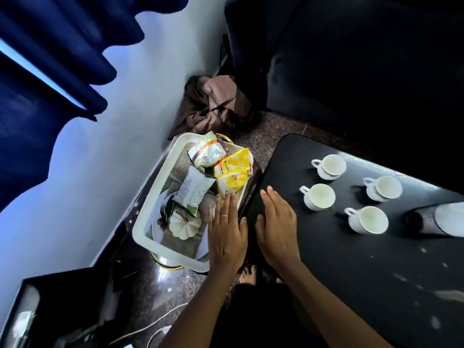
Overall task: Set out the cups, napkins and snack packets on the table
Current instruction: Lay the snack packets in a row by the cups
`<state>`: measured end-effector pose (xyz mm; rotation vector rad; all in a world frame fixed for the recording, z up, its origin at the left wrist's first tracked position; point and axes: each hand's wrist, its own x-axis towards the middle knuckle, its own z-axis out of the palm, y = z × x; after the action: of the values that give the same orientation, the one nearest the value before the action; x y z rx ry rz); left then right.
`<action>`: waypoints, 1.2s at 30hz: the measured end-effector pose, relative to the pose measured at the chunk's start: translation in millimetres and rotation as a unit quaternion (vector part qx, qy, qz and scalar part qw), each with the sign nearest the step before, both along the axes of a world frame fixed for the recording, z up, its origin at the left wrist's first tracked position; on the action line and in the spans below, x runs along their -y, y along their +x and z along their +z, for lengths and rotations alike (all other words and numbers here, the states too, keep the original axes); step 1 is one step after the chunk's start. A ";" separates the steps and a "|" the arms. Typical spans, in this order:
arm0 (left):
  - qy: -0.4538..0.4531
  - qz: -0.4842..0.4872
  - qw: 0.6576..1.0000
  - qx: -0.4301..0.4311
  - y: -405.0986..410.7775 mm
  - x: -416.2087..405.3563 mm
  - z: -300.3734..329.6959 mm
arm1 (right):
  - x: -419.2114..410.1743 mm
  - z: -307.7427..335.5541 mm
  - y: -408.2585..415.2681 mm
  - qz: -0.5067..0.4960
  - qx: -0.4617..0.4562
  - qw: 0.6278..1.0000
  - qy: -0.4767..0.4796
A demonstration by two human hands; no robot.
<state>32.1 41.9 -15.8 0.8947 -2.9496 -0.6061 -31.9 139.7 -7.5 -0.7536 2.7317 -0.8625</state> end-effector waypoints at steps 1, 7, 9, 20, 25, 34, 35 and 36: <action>0.003 0.011 1.000 0.000 -1.1 3.7 -6.6 | 9.8 -6.1 -4.5 0.013 0.005 1.000 0.001; 0.025 0.040 0.999 -0.019 -19.5 13.9 -38.0 | 41.0 -41.3 -32.7 0.030 0.023 0.999 -0.003; 0.029 0.051 0.998 -0.025 -25.7 14.9 -47.5 | 45.7 -49.5 -41.2 -0.002 0.036 0.999 -0.020; -0.007 0.086 0.992 -0.095 -51.7 23.2 -77.6 | 75.1 -69.2 -80.9 0.012 0.061 0.998 -0.026; 0.002 0.162 0.972 -0.168 -58.6 32.1 -80.0 | 71.9 -59.3 -69.7 0.003 0.076 0.991 -0.111; 0.182 0.270 0.896 -0.303 -52.6 57.8 -70.8 | 96.8 -20.0 -56.2 0.084 0.112 0.965 -0.221; 0.224 0.304 0.866 -0.330 -53.6 58.1 -66.1 | 98.7 -17.1 -57.4 0.087 0.116 0.962 -0.231; 0.255 0.337 0.837 -0.348 -54.2 59.7 -61.7 | 99.8 -15.1 -58.6 0.082 0.126 0.959 -0.240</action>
<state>-22.1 -17.8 -77.5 1.2815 -1.6840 -1.3140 -90.6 39.9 -22.6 -0.8641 2.2214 -1.4919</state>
